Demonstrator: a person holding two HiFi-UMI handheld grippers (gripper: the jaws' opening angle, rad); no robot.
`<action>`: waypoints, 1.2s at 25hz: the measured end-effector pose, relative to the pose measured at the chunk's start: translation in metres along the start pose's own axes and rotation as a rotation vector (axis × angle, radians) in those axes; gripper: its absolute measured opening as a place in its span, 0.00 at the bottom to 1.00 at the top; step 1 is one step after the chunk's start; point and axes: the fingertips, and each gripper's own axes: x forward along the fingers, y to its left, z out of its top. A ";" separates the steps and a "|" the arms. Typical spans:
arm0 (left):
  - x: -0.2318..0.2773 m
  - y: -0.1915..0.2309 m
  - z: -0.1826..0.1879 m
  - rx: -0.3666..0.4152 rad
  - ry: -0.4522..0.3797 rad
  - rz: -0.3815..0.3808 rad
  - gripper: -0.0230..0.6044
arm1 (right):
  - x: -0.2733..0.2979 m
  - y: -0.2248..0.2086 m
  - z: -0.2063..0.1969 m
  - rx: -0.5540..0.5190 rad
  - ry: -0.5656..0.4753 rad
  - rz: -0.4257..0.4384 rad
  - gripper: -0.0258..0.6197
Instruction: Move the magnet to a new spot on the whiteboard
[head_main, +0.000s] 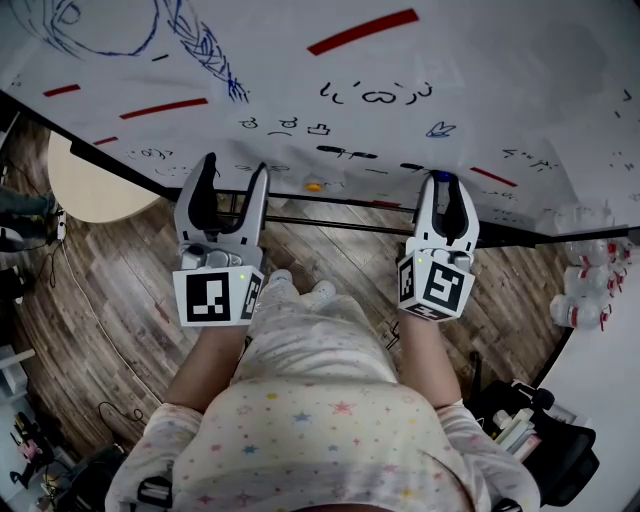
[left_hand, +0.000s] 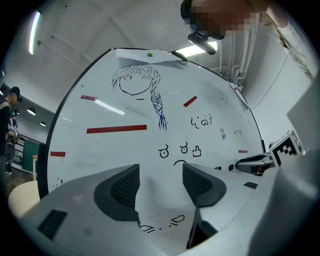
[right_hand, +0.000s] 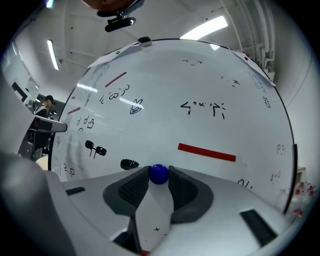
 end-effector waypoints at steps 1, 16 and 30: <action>0.000 0.000 0.000 0.000 -0.001 0.000 0.44 | 0.000 0.000 0.000 0.002 0.003 0.001 0.23; -0.012 -0.004 -0.004 -0.016 0.007 0.004 0.44 | -0.011 0.002 0.002 0.036 0.016 0.028 0.23; -0.028 -0.011 -0.003 -0.015 0.003 0.003 0.44 | -0.030 0.003 0.012 0.049 -0.021 0.058 0.23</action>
